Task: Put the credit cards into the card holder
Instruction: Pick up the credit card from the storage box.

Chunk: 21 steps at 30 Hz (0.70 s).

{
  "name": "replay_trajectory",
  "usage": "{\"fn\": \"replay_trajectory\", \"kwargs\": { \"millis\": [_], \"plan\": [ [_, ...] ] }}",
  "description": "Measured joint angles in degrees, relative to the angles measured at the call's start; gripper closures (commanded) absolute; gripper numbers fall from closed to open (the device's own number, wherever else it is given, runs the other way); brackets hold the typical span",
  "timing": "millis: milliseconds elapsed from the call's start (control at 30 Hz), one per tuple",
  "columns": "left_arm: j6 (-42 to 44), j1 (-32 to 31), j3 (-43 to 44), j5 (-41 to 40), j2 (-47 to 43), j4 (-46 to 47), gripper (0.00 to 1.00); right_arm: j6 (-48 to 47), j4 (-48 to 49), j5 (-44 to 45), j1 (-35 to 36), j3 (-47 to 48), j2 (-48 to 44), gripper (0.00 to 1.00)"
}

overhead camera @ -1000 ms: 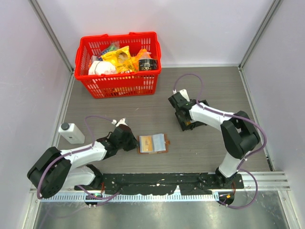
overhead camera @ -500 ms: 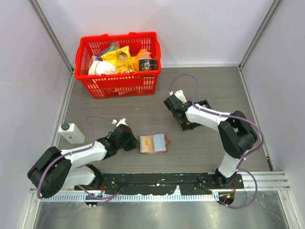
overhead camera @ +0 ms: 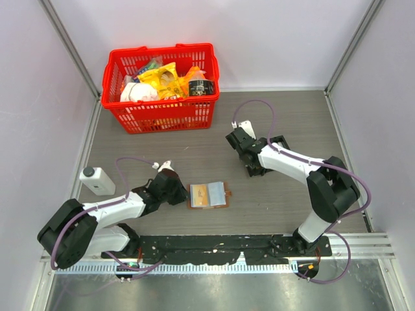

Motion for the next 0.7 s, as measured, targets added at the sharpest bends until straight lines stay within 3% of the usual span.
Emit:
{"fn": "replay_trajectory", "kwargs": {
  "millis": [200,500,700],
  "plan": [
    [0.0,0.0,0.3,0.5,0.6,0.2,1.00,0.5,0.2,-4.3,0.0,-1.8,-0.9,0.99],
    [0.0,0.0,0.3,0.5,0.3,-0.1,1.00,2.5,-1.0,-8.2,0.0,-1.3,-11.3,0.99],
    [0.0,0.0,0.3,0.5,-0.1,-0.8,1.00,8.7,0.7,-15.4,1.7,-3.6,-17.1,0.99]
  ]
}}
